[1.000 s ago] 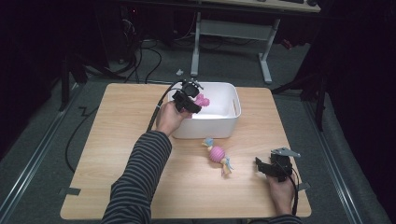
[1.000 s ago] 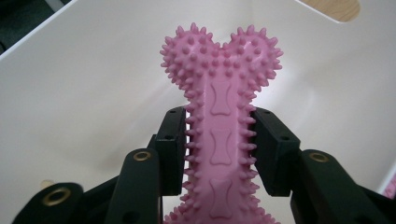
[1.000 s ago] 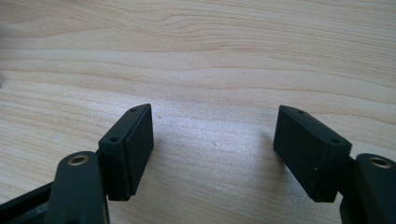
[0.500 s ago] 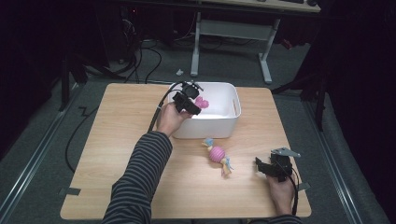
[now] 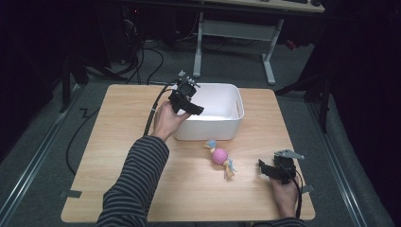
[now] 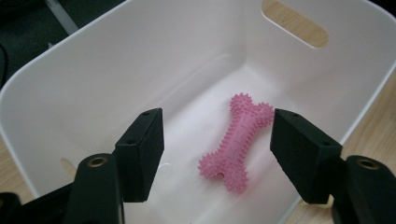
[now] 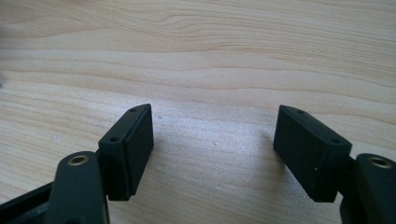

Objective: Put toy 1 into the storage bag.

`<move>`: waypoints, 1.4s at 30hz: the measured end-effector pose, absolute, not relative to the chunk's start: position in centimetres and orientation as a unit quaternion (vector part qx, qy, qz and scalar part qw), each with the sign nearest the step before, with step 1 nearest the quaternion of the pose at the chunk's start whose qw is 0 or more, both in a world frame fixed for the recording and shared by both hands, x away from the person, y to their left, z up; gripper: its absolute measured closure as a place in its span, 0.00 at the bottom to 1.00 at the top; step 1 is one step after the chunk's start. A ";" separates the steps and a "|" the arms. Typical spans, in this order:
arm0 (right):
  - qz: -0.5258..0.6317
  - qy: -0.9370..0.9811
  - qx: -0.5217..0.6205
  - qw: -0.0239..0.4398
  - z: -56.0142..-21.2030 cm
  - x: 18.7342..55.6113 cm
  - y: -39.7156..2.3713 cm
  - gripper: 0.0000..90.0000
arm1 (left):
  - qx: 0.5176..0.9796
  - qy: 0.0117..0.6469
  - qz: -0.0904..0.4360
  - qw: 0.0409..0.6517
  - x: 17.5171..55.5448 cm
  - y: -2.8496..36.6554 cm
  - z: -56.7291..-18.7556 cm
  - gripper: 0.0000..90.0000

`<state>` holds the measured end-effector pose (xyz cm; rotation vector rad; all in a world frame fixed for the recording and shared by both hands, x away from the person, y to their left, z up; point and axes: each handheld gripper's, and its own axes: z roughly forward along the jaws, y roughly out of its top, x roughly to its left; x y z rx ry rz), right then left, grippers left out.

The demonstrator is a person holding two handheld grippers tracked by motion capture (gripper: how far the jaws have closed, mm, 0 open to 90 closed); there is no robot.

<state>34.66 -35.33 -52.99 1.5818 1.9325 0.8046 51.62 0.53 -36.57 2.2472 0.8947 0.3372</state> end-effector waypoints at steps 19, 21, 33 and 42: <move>0.296 0.712 0.583 0.256 -53.0 34.7 -35.3 0.32 | 0.839 0.356 0.149 0.384 48.1 6.1 -35.6 0.31; 0.297 0.712 0.583 0.256 -53.0 34.7 -35.3 0.32 | 0.834 0.356 0.152 0.394 47.6 6.6 -35.5 0.31; 0.297 0.712 0.583 0.256 -53.0 34.7 -35.3 0.32 | 0.818 0.368 0.158 0.413 45.5 9.5 -35.8 0.30; 0.296 0.712 0.583 0.256 -53.0 34.7 -35.3 0.32 | 0.805 0.380 0.169 0.423 43.9 11.7 -36.0 0.29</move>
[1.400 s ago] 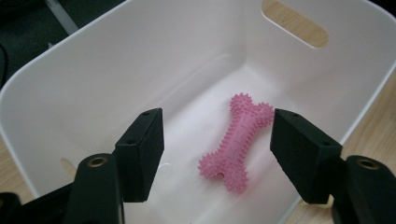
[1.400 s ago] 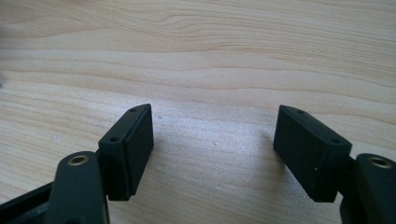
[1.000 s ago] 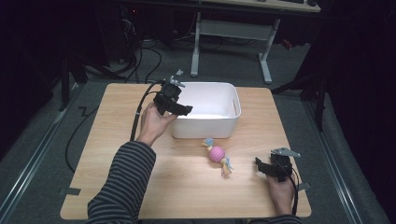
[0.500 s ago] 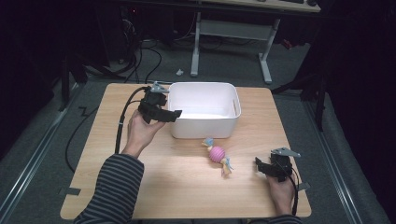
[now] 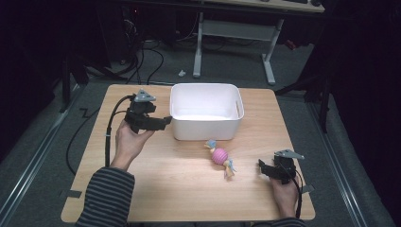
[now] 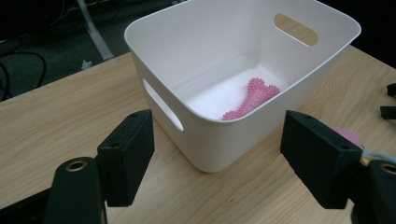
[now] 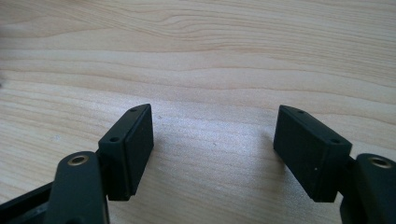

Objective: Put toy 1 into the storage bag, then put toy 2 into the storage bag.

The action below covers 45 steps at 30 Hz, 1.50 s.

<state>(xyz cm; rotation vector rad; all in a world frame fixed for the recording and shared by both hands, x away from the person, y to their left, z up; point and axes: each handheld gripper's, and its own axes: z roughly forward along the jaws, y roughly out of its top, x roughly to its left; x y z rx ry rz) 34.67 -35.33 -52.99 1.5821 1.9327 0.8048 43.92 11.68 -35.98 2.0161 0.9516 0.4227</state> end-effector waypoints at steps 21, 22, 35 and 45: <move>0.297 0.713 0.582 0.256 -53.0 34.7 -35.3 0.32 | 0.783 0.407 0.176 0.437 40.8 14.8 -38.4 0.29; 0.297 0.713 0.582 0.256 -53.0 34.7 -35.3 0.32 | 0.780 0.410 0.172 0.440 40.6 14.9 -38.7 0.30; 0.297 0.712 0.581 0.256 -53.0 34.7 -35.3 0.32 | 0.765 0.437 0.162 0.445 38.2 17.3 -41.4 0.30; 0.298 0.712 0.582 0.256 -53.0 34.7 -35.3 0.32 | 0.763 0.450 0.156 0.437 37.7 17.7 -43.6 0.30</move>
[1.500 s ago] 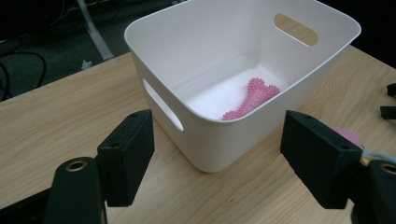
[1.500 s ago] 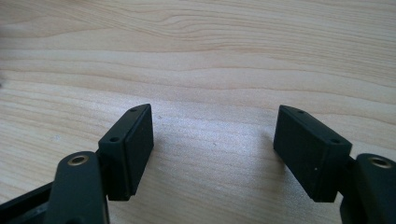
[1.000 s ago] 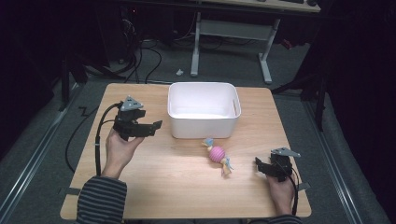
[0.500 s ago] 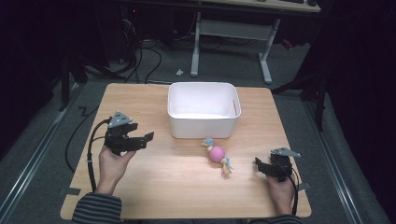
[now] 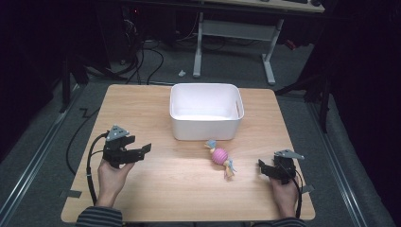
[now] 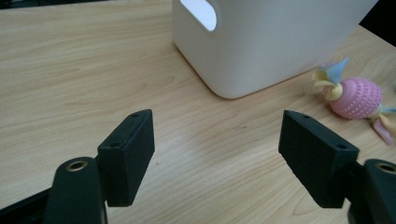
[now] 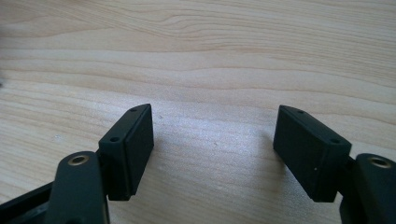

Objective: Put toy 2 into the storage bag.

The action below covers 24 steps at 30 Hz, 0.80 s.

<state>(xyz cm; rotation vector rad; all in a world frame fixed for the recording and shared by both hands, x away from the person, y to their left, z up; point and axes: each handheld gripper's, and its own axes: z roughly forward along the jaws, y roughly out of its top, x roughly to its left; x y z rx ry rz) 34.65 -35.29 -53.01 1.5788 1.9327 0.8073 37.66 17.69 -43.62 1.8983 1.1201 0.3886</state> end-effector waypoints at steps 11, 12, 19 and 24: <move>0.298 0.712 0.582 0.256 -53.0 34.7 -35.3 0.32 | 0.775 0.456 0.156 0.410 37.5 17.2 -46.4 0.30; 0.298 0.712 0.582 0.256 -53.0 34.7 -35.3 0.32 | 0.776 0.456 0.156 0.406 37.5 17.1 -46.6 0.30; 0.298 0.712 0.582 0.256 -53.0 34.7 -35.3 0.32 | 0.781 0.462 0.151 0.392 37.8 16.7 -48.6 0.29; 0.298 0.712 0.582 0.256 -53.0 34.6 -35.3 0.33 | 0.782 0.469 0.149 0.384 38.1 16.6 -49.6 0.29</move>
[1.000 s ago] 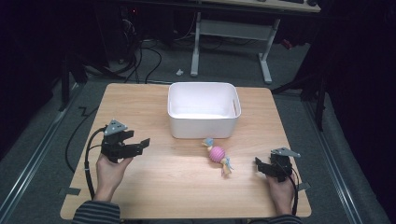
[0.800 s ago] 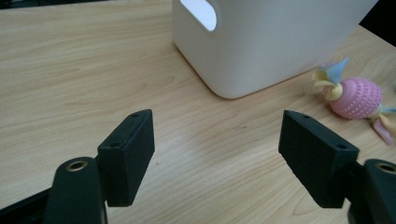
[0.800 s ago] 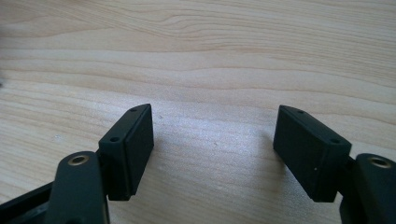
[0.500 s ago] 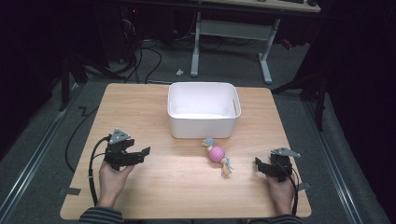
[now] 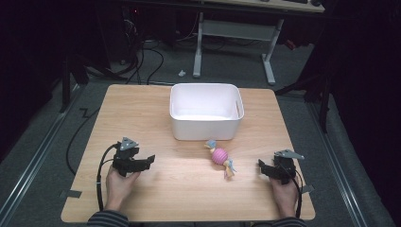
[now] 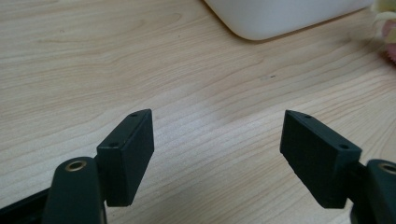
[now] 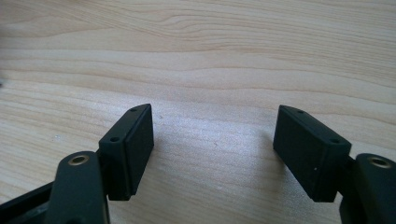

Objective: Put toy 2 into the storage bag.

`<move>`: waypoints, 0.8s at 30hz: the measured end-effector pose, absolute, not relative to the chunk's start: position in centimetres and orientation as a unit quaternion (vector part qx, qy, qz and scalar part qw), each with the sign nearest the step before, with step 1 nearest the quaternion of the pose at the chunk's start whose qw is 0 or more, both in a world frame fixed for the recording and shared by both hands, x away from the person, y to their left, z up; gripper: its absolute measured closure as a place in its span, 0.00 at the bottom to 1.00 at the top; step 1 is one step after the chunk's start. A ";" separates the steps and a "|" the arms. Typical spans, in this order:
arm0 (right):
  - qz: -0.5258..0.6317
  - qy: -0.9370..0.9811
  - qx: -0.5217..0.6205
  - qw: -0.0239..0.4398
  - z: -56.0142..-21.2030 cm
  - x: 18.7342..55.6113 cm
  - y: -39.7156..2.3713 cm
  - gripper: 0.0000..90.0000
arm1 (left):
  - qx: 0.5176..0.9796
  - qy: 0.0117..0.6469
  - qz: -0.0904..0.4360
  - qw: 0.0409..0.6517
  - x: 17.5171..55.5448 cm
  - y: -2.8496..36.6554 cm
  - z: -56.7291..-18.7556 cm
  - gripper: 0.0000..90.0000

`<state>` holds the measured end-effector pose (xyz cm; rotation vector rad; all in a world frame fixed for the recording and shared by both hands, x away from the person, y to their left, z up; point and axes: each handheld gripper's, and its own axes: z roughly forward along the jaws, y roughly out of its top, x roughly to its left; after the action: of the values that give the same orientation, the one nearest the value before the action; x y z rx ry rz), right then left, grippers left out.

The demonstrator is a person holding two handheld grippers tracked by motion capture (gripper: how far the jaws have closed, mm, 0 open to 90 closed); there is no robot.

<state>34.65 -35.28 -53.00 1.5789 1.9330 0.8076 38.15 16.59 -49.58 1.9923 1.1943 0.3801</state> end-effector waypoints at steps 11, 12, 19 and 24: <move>0.298 0.713 0.581 0.256 -53.0 34.6 -35.3 0.33 | 0.793 0.473 0.167 0.346 38.9 15.8 -51.2 0.30; 0.298 0.713 0.581 0.256 -53.0 34.6 -35.3 0.33 | 0.791 0.475 0.168 0.347 38.9 15.9 -51.3 0.30; 0.299 0.713 0.580 0.257 -53.0 34.6 -35.3 0.35 | 0.790 0.481 0.180 0.336 39.4 15.9 -51.9 0.30; 0.299 0.712 0.581 0.256 -53.0 34.6 -35.3 0.36 | 0.789 0.482 0.189 0.333 39.6 15.8 -52.2 0.29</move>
<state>34.63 -35.32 -52.98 1.5774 1.9329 0.8116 39.59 15.80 -52.19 2.0596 1.2579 0.4925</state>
